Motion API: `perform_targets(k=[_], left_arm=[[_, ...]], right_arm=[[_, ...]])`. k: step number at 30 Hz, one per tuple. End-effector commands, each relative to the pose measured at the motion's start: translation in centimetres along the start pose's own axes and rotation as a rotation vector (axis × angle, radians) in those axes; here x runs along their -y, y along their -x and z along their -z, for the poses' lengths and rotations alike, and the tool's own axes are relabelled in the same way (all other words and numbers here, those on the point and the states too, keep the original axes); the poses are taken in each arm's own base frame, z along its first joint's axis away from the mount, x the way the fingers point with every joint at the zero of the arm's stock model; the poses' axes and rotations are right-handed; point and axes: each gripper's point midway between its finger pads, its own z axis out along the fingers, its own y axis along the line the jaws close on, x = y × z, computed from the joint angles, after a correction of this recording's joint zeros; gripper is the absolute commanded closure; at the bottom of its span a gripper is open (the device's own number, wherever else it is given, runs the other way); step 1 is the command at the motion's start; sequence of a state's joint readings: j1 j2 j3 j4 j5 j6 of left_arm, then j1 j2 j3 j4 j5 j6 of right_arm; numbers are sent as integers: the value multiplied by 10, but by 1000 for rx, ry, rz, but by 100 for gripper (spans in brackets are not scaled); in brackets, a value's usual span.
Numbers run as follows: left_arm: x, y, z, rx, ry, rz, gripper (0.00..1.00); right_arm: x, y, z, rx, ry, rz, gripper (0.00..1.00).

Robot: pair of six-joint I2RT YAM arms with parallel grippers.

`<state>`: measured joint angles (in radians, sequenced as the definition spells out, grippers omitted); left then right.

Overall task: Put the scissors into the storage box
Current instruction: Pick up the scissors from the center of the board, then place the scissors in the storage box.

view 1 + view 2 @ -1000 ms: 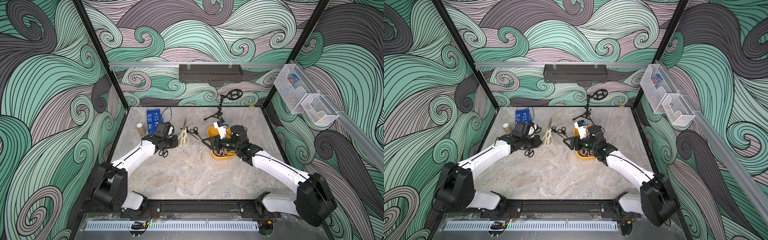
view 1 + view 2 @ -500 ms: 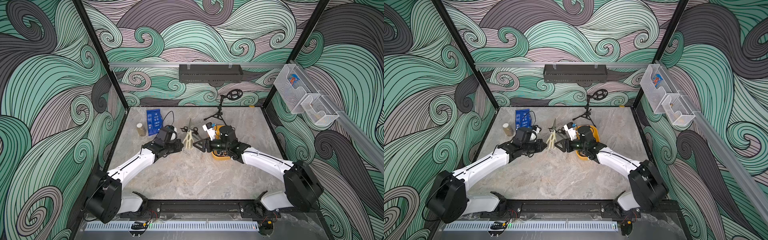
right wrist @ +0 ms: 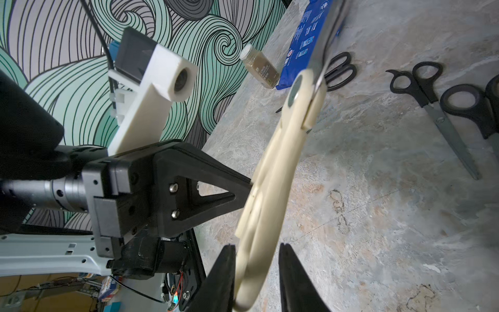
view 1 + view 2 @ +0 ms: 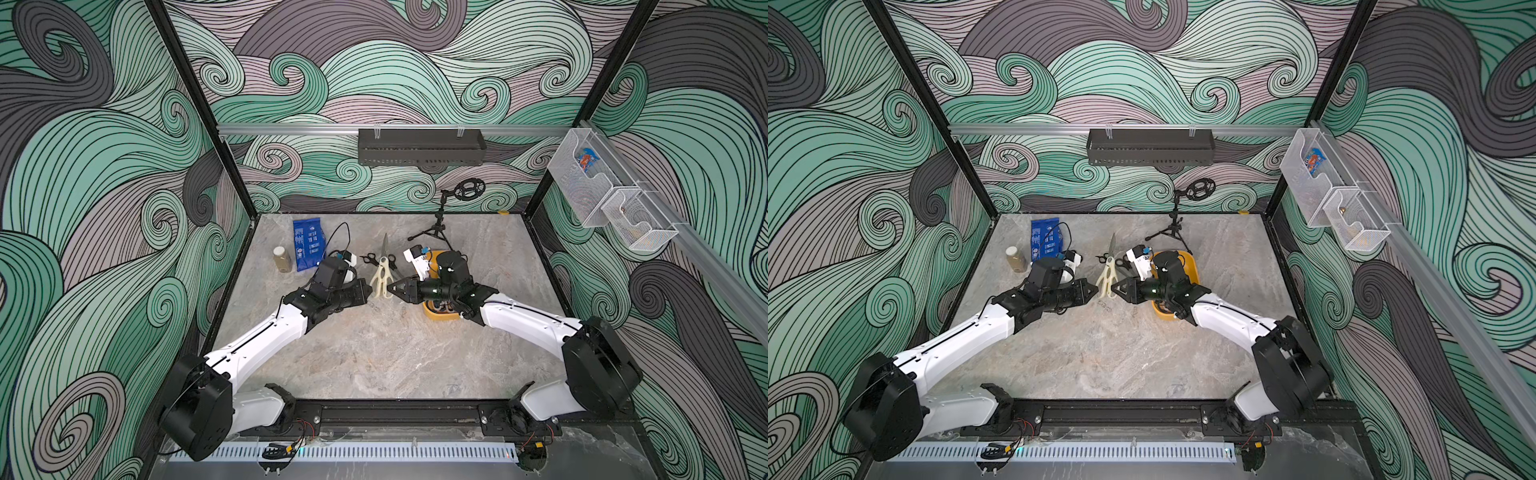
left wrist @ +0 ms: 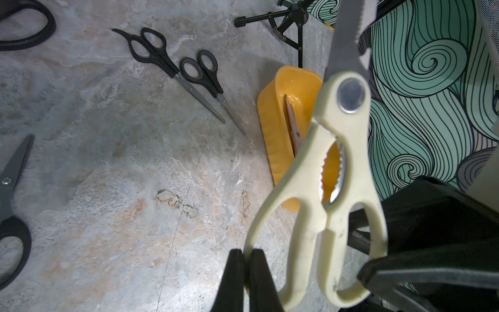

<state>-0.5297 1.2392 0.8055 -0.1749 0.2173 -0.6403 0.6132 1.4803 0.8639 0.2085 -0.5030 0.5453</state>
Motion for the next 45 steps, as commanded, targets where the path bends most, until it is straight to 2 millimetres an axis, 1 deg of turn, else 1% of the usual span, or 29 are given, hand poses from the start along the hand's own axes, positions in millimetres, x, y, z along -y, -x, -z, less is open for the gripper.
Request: perform_targets(k=[1, 3, 5, 7, 10, 11, 14, 18, 20, 21, 23, 25, 28, 29, 31, 32, 34, 36, 38, 42, 45], left_arm=[[15, 10, 6, 52, -45, -17, 100], [17, 10, 6, 51, -49, -21, 98], [18, 9, 5, 48, -50, -21, 92], [18, 9, 6, 49, -51, -21, 83], [19, 10, 8, 55, -50, -22, 64], [19, 10, 8, 56, -47, -22, 59], [17, 11, 12, 66, -35, -23, 52], [13, 15, 18, 93, -4, -29, 52], [4, 19, 23, 121, 41, -18, 52], [0, 23, 26, 145, 67, -14, 50], [-8, 30, 32, 199, 111, -24, 49], [-17, 39, 40, 249, 165, -41, 44], [-30, 49, 47, 289, 232, -54, 40], [-36, 52, 49, 297, 254, -53, 37], [-47, 56, 50, 303, 286, -49, 37], [-53, 57, 50, 302, 302, -39, 35], [-67, 59, 49, 290, 321, -6, 35], [-80, 60, 48, 276, 319, 46, 35], [-92, 59, 47, 266, 298, 106, 35], [-119, 55, 48, 258, 294, 218, 35], [-132, 50, 46, 243, 304, 261, 35]], right_arm=[[-5, 6, 0, 15, 9, 6, 77], [-3, 6, 0, 16, 5, 3, 81], [-3, 6, 0, 18, 1, 1, 83], [-3, 6, 0, 18, 0, 1, 86], [-2, 7, 1, 24, -5, 0, 88], [-2, 8, 1, 28, -8, 1, 88], [0, 10, 3, 39, -22, -3, 89], [12, 17, 10, 68, -52, -26, 92], [20, 22, 19, 88, -69, -41, 93], [25, 25, 25, 102, -78, -46, 93], [35, 30, 38, 130, -103, -56, 94], [49, 35, 55, 156, -143, -62, 95], [69, 42, 82, 194, -211, -60, 96], [78, 39, 91, 189, -242, -74, 96], [94, 39, 109, 203, -292, -86, 96], [102, 37, 116, 203, -318, -95, 96], [118, 32, 127, 194, -365, -114, 97], [132, 24, 133, 176, -410, -137, 97], [140, 15, 133, 159, -425, -157, 97], [151, -6, 125, 110, -424, -209, 98], [155, -18, 121, 83, -417, -239, 98]])
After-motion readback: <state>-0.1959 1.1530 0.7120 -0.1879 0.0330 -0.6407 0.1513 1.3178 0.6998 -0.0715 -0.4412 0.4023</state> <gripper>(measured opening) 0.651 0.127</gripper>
